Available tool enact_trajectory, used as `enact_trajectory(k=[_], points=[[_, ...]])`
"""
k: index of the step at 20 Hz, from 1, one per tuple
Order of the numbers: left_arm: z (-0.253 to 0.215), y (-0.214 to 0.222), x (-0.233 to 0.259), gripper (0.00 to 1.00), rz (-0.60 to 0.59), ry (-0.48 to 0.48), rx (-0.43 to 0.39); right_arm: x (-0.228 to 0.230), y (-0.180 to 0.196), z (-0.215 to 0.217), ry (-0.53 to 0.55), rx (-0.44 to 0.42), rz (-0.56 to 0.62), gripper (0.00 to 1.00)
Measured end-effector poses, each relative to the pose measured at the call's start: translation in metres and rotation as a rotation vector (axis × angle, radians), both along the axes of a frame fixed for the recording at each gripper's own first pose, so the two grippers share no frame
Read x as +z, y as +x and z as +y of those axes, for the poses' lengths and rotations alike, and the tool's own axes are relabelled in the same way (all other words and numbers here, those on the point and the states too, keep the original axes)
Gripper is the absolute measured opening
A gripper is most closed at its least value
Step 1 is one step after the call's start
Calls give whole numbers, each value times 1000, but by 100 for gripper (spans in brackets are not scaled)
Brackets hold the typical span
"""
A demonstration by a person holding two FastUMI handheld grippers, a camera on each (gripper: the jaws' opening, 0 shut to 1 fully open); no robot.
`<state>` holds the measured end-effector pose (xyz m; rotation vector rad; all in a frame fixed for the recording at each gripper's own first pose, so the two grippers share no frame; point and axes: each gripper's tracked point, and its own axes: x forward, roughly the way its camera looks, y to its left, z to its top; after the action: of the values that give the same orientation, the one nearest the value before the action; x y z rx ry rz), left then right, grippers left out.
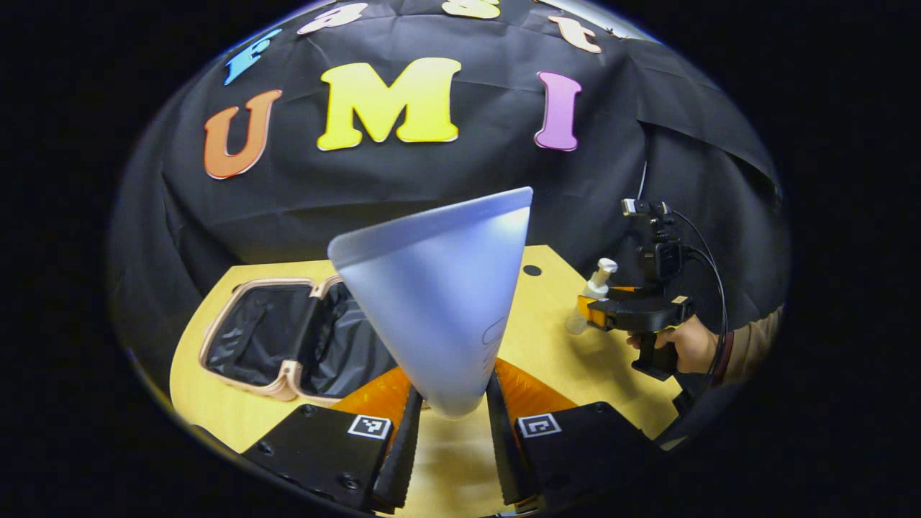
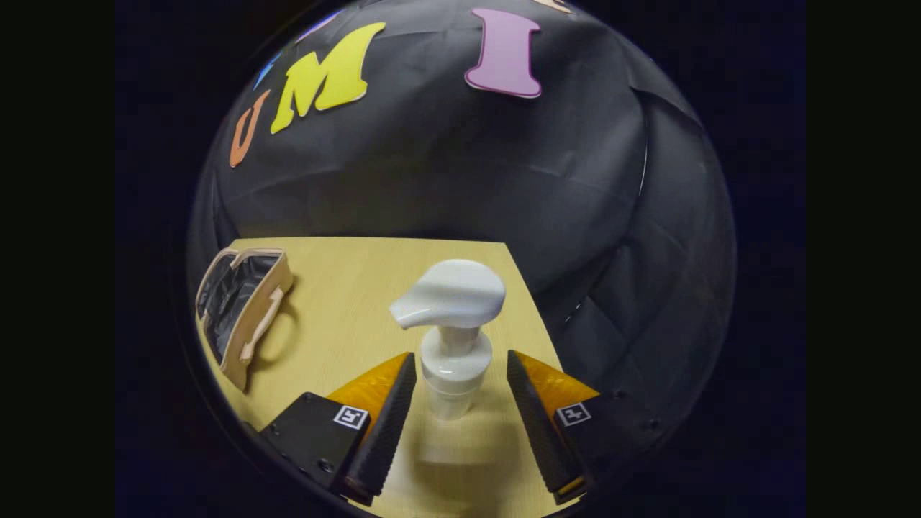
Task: First open the suitcase, pack the skin care products into it, and then close the suitcase.
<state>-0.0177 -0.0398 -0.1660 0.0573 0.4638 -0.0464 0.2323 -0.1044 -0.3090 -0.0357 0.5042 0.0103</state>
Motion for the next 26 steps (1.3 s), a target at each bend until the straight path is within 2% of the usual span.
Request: enact_trajectory(k=[1, 2, 4, 7, 11, 14, 16, 20, 23, 26], points=[[10, -5, 1, 50, 1, 8, 26, -2, 3, 0, 2, -4, -2, 75], [19, -9, 0, 50, 1, 3, 49, -3, 4, 3, 7, -3, -2, 67], [33, -15, 5, 49, -3, -30, 89, -1, 3, 4, 2, -7, -9, 57], [57, -15, 16, 50, -21, -45, 132, -1, 1, 9, -6, -19, 8, 51], [89, 1, 29, 50, -35, -17, 146, 34, -35, 17, 38, -34, -10, 51], [113, 18, 17, 49, 19, -18, 140, 68, -69, 29, 32, -17, -43, 50], [126, 34, -1, 49, 58, -37, 130, 92, -95, 38, 30, -8, -68, 50], [152, 68, -47, 50, 159, -53, 100, 131, -144, 47, 54, -74, -109, 50], [168, 88, -86, 50, 245, -63, 109, 141, -177, 62, 58, -76, -105, 50], [174, 114, -105, 50, 266, -69, 99, 135, -195, 69, 17, -72, -97, 50]])
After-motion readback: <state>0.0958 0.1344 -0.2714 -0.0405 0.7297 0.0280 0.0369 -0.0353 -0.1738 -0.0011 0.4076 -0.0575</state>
